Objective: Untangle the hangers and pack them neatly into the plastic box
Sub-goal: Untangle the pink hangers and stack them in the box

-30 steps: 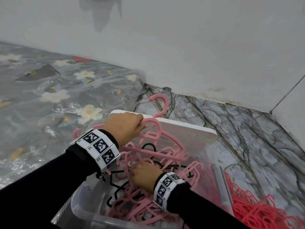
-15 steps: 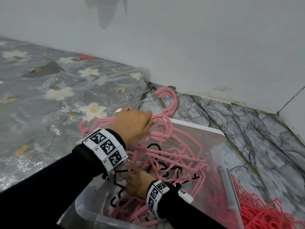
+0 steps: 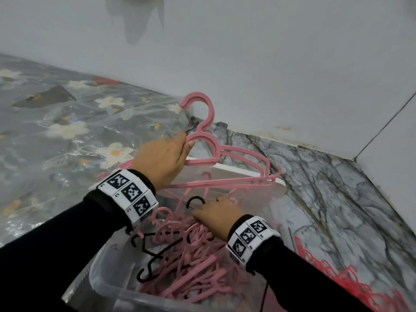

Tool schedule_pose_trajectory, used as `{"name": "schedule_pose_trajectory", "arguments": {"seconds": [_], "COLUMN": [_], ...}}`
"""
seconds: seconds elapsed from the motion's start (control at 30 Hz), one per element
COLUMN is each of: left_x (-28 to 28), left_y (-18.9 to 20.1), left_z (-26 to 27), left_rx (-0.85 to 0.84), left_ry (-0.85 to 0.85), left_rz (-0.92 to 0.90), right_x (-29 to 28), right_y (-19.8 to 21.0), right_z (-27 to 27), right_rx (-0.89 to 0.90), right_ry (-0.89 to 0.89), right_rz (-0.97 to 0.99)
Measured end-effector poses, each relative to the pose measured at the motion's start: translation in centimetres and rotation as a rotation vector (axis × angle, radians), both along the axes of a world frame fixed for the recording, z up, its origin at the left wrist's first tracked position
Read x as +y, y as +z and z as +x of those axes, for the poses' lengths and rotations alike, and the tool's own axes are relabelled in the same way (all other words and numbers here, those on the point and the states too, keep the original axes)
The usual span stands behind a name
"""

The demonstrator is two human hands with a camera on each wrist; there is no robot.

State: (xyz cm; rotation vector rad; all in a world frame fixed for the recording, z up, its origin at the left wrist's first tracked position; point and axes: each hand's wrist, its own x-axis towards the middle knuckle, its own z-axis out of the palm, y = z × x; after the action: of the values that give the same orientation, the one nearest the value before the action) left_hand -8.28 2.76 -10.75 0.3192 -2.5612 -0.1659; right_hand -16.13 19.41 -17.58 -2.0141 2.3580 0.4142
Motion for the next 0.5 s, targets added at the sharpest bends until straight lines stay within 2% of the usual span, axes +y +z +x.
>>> {"name": "schedule_pose_trajectory", "arguments": {"seconds": [0.17,0.3,0.5], "left_x": [0.0,0.4,1.1], "left_y": [0.5,0.4,-0.9], "left_z": [0.5,0.9,0.9], "left_rx": [-0.016,-0.109,-0.303], "left_ry": [0.047,-0.025,-0.181], "left_rz": [0.026,0.19,0.423], "right_x": [3.5,5.3,5.6], "right_y": [2.3,4.1,4.9], "right_z": [-1.4,-2.5,-3.3], "right_rx": [-0.282,-0.506,-0.68], "right_ry": [-0.182,-0.346,-0.393], "right_rz": [-0.229,-0.415,-0.652]}}
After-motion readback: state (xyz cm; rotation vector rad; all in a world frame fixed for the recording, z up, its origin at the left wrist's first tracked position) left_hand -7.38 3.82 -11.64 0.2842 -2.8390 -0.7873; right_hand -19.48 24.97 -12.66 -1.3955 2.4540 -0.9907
